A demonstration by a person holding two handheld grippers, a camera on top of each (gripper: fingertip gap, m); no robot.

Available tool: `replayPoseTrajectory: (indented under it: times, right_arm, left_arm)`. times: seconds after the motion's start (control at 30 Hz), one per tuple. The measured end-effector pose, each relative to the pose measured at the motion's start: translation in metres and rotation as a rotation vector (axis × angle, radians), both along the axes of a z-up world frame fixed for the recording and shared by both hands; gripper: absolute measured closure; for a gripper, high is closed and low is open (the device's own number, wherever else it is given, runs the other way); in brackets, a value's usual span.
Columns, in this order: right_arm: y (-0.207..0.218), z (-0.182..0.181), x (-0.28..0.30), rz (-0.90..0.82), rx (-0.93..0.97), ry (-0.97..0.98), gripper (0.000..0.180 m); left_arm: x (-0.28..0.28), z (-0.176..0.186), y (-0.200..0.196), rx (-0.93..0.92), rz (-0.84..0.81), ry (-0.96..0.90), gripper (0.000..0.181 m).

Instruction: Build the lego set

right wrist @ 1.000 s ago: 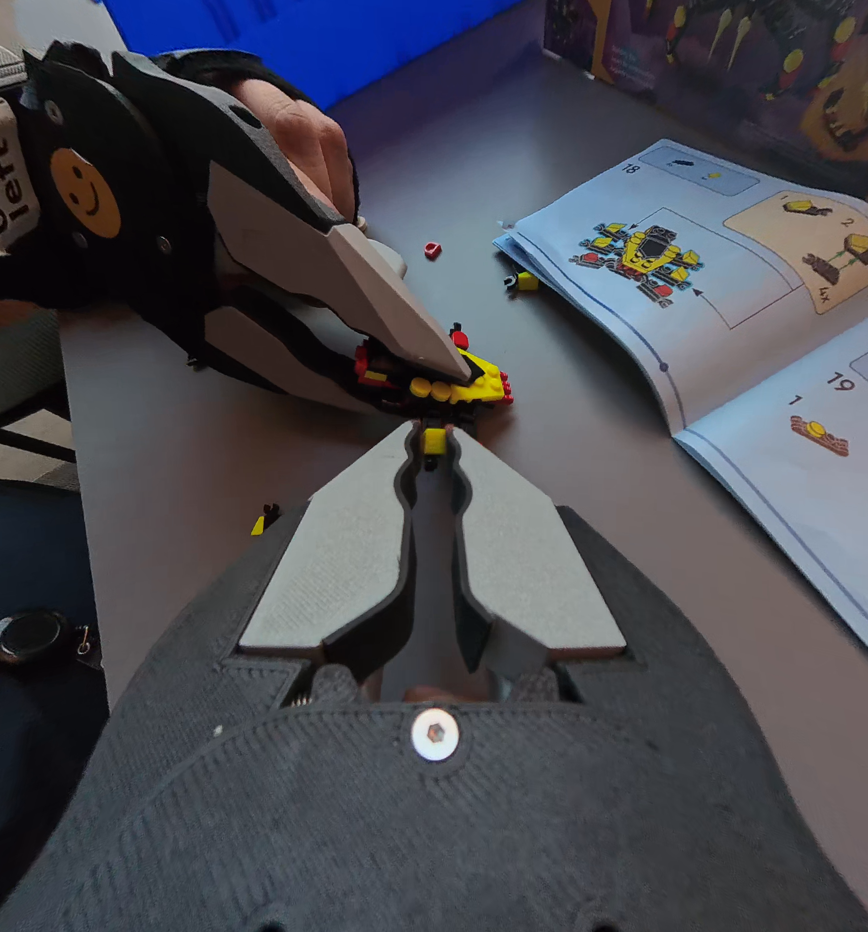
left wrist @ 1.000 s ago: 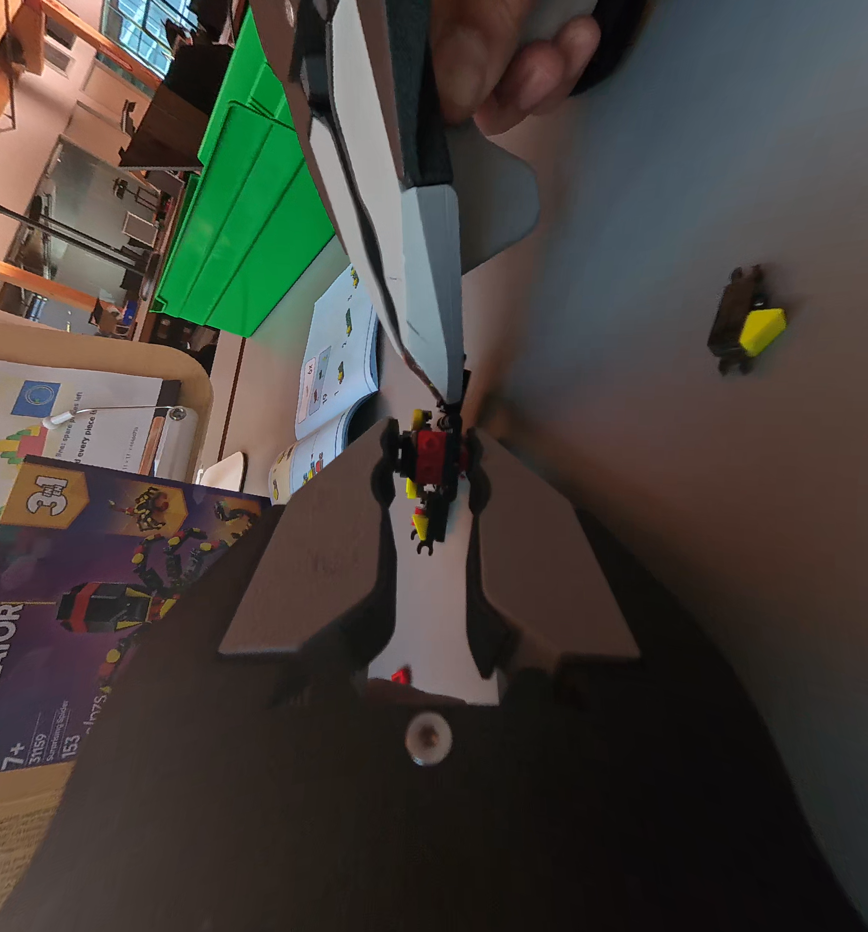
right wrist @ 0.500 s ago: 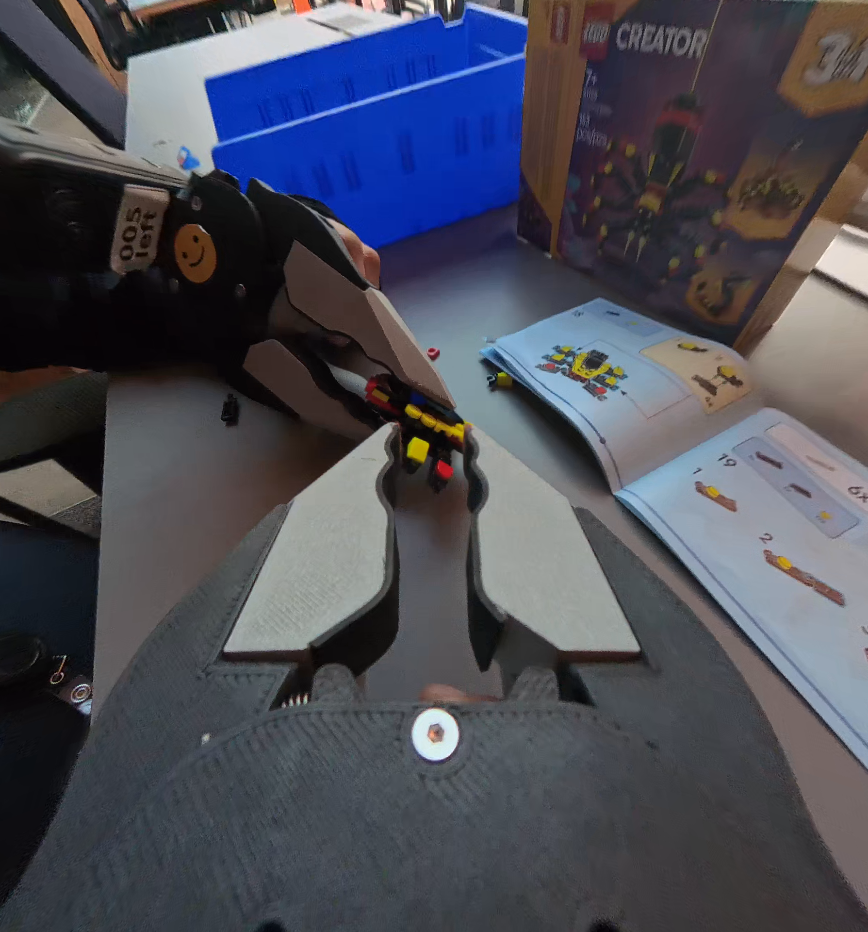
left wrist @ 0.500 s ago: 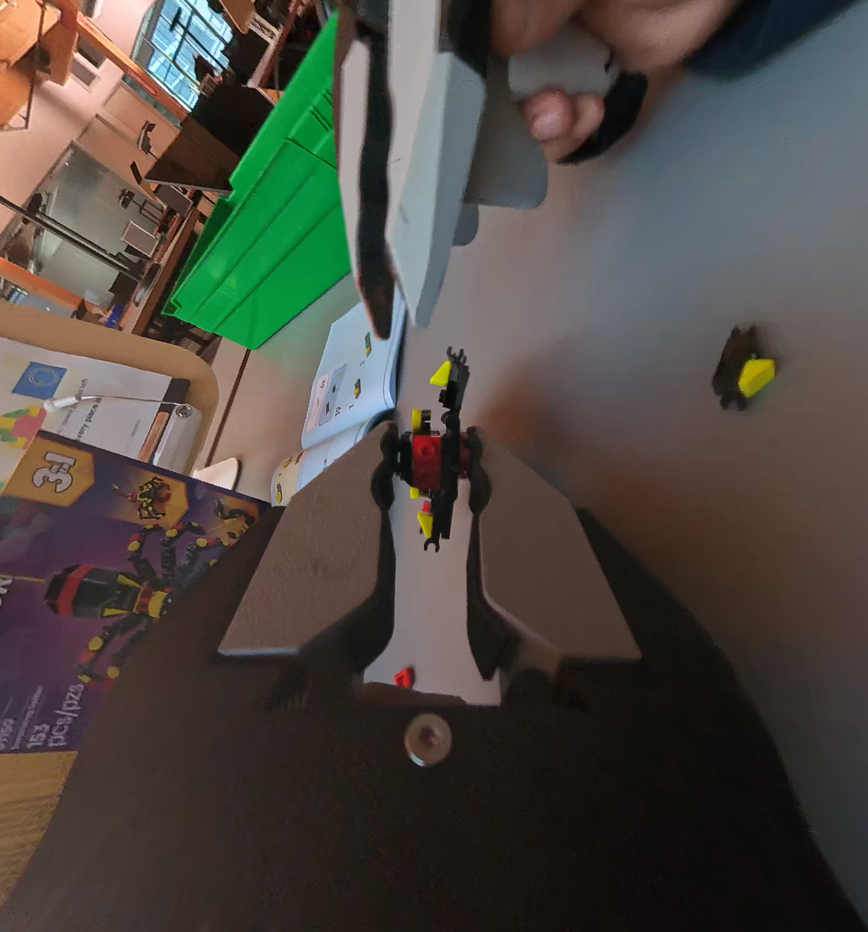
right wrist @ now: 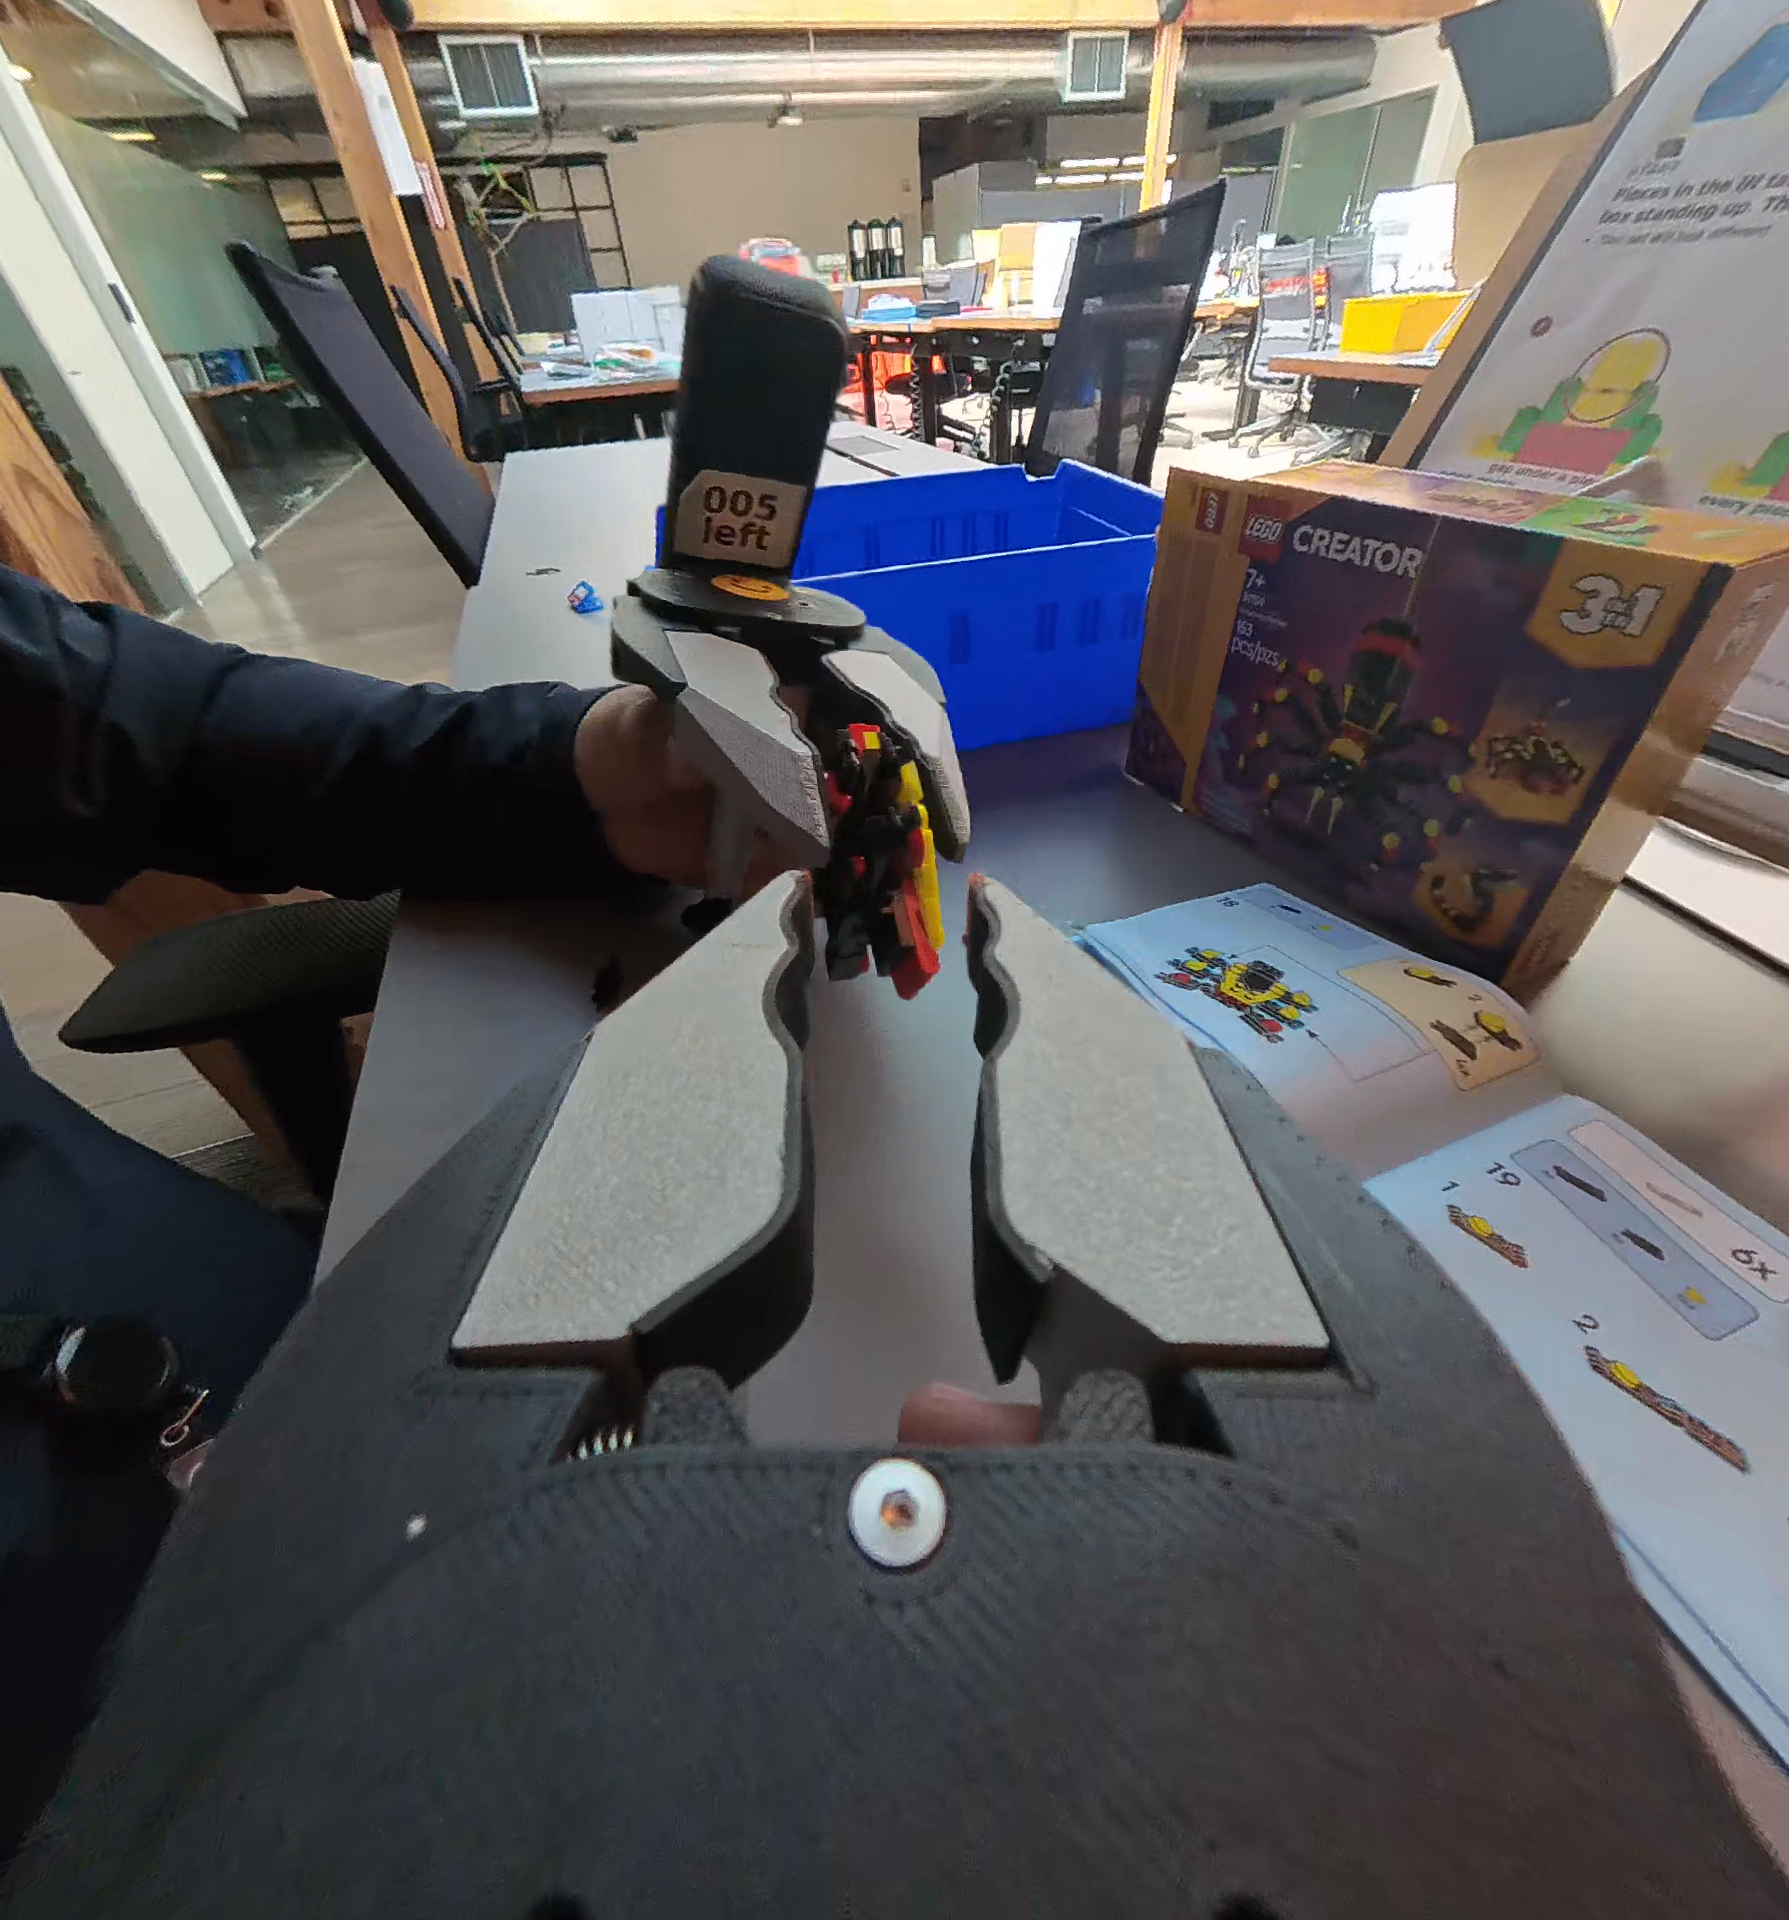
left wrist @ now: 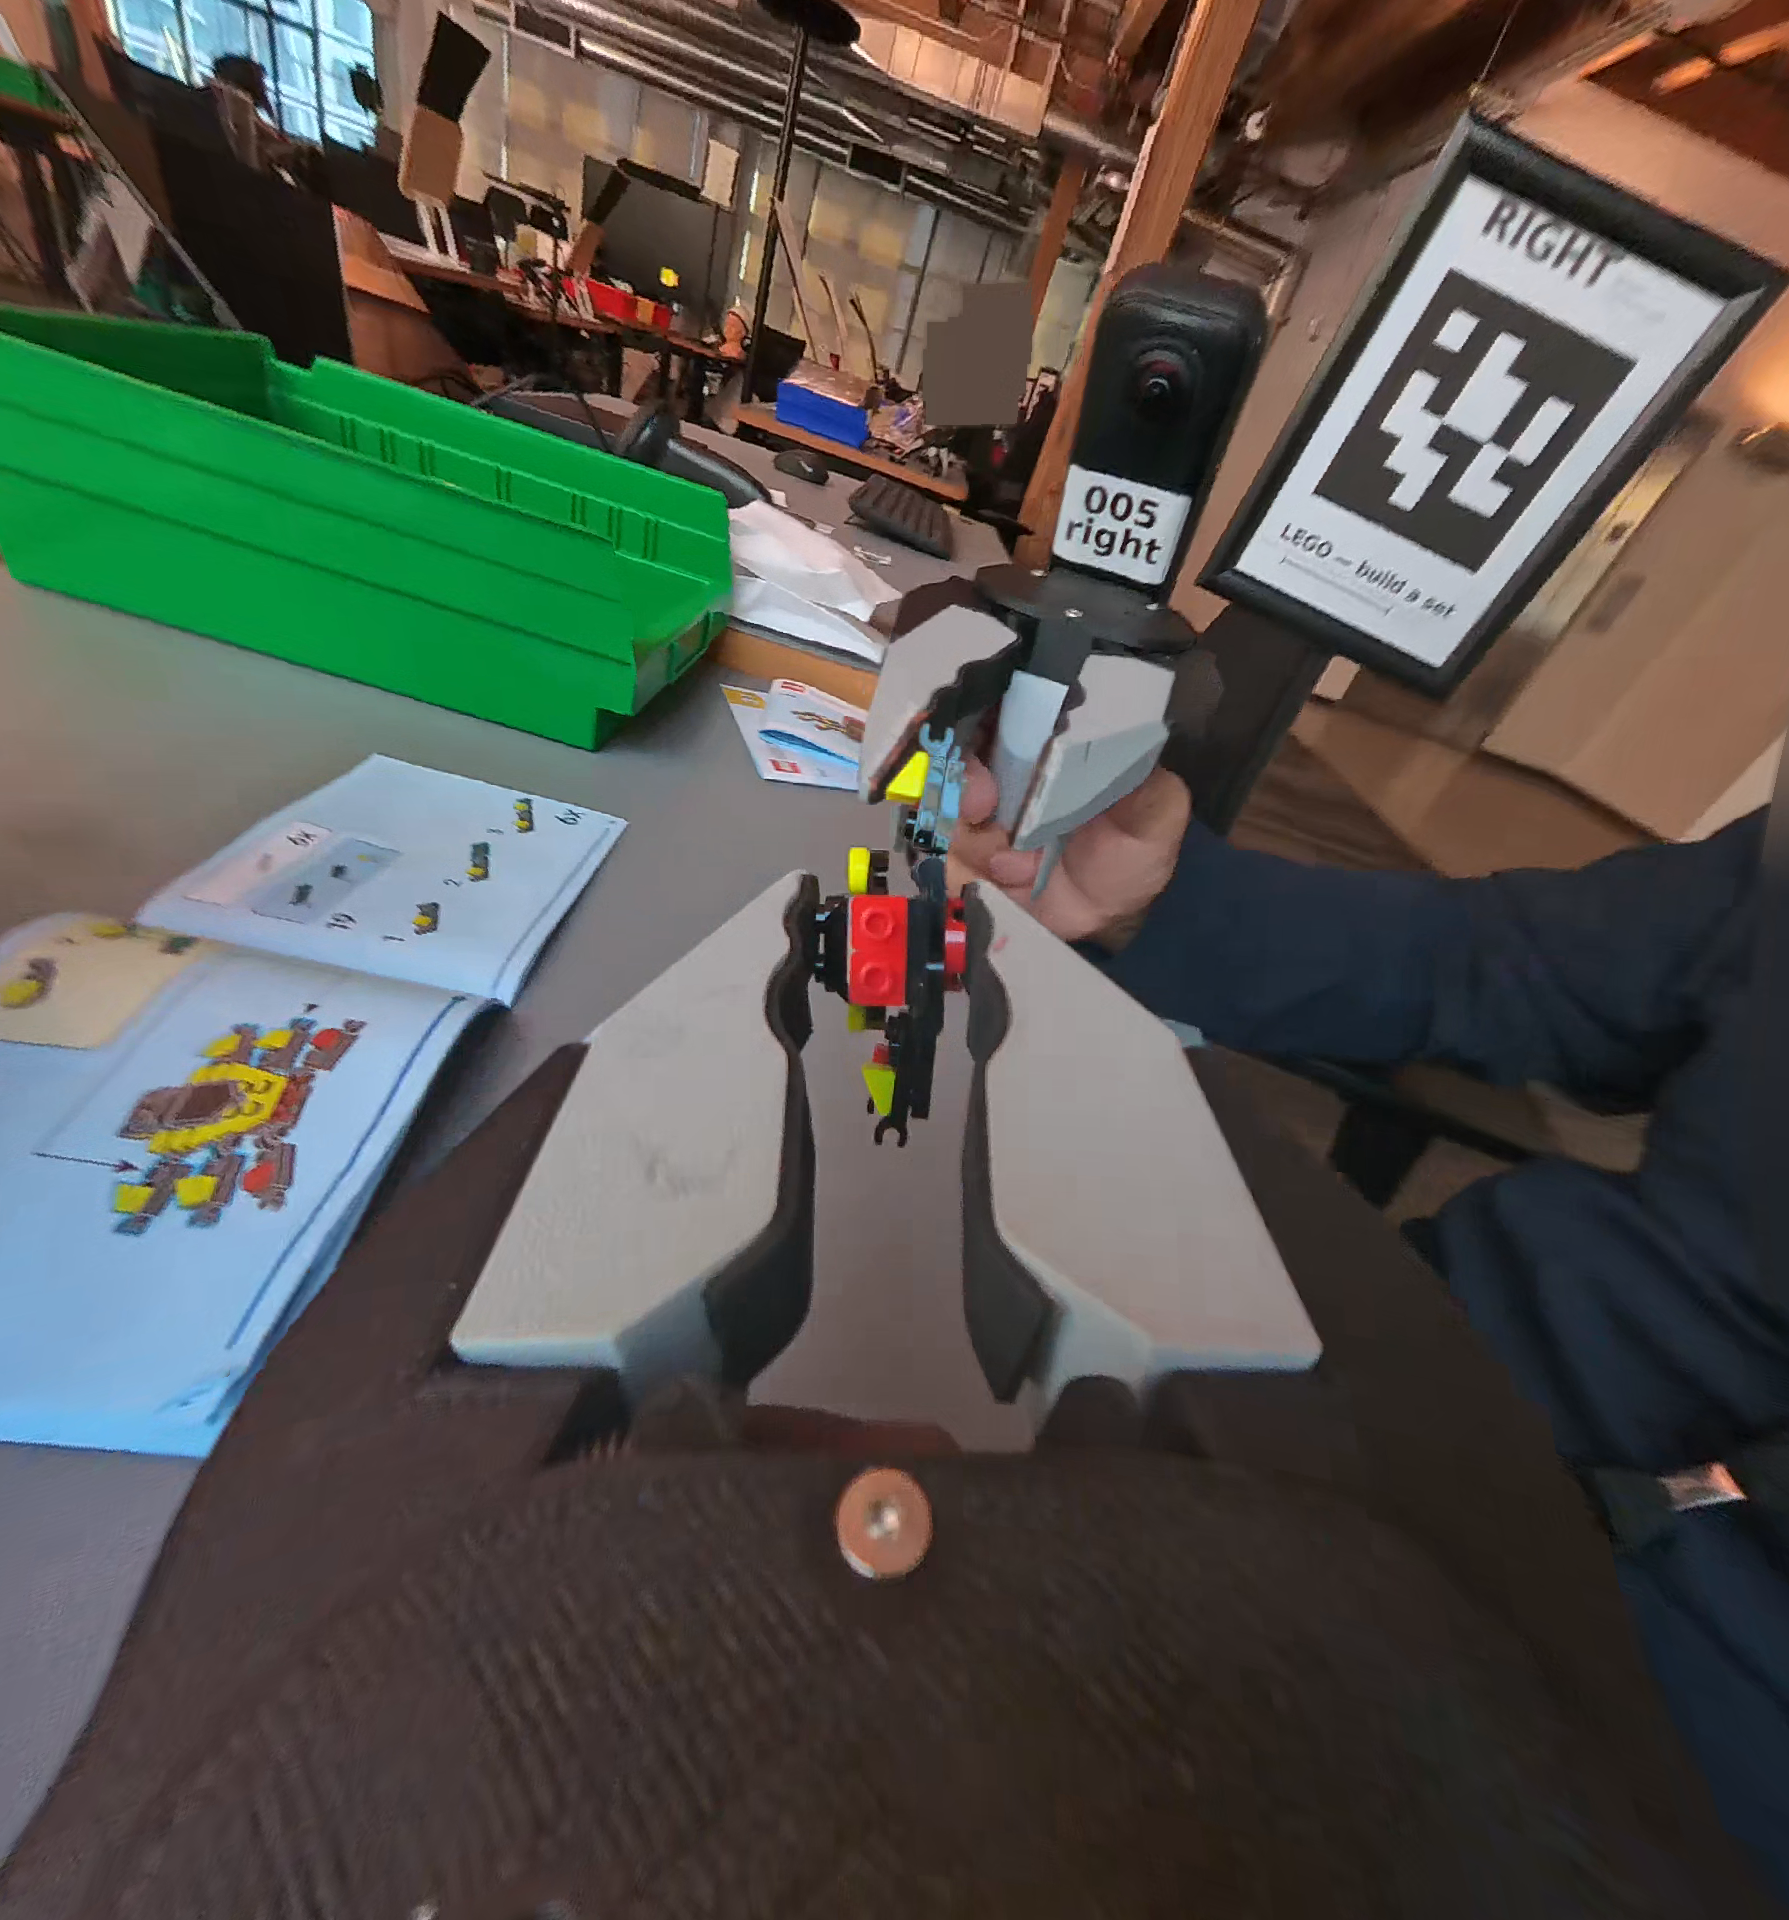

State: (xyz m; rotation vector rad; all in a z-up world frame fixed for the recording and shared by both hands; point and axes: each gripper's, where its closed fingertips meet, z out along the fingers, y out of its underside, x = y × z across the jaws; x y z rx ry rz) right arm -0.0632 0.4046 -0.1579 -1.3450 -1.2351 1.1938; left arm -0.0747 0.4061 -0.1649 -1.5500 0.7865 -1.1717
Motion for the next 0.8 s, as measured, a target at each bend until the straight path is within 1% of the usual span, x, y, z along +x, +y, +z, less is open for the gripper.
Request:
replayPoseTrajectory:
  times: [0.1,0.23,0.3,0.33,0.53,0.6,0.73,0.8]
  right_arm:
    - [0.001,0.0,-0.001,0.012,-0.042,0.01,0.153]
    - [-0.001,0.005,0.0,0.072,-0.149,0.058,0.152]
    - [-0.001,0.001,-0.001,0.089,-0.196,0.041,0.164]
    - [-0.001,0.0,-0.001,0.098,-0.204,0.034,0.164]
    - [-0.004,-0.003,-0.005,0.079,-0.129,0.005,0.171]
    - [-0.004,-0.004,-0.004,0.045,-0.051,-0.024,0.172]
    - [-0.001,-0.005,-0.005,-0.132,0.312,-0.084,0.172]
    - [0.0,-0.005,-0.008,-0.177,0.389,-0.098,0.171]
  left_arm:
    - [0.003,-0.002,-0.001,-0.075,-0.03,-0.039,0.157]
    - [0.009,-0.01,-0.003,-0.119,-0.056,-0.019,0.157]
    - [0.011,-0.011,-0.005,-0.121,-0.065,-0.014,0.157]
    - [0.013,-0.012,-0.006,-0.126,-0.069,-0.01,0.157]
    - [0.016,-0.016,-0.007,-0.156,-0.083,-0.003,0.157]
    - [0.016,-0.017,-0.007,-0.166,-0.085,-0.003,0.157]
    - [0.014,-0.02,-0.001,-0.168,-0.036,0.011,0.157]
    - [0.01,-0.02,0.0,-0.172,-0.036,0.012,0.157]
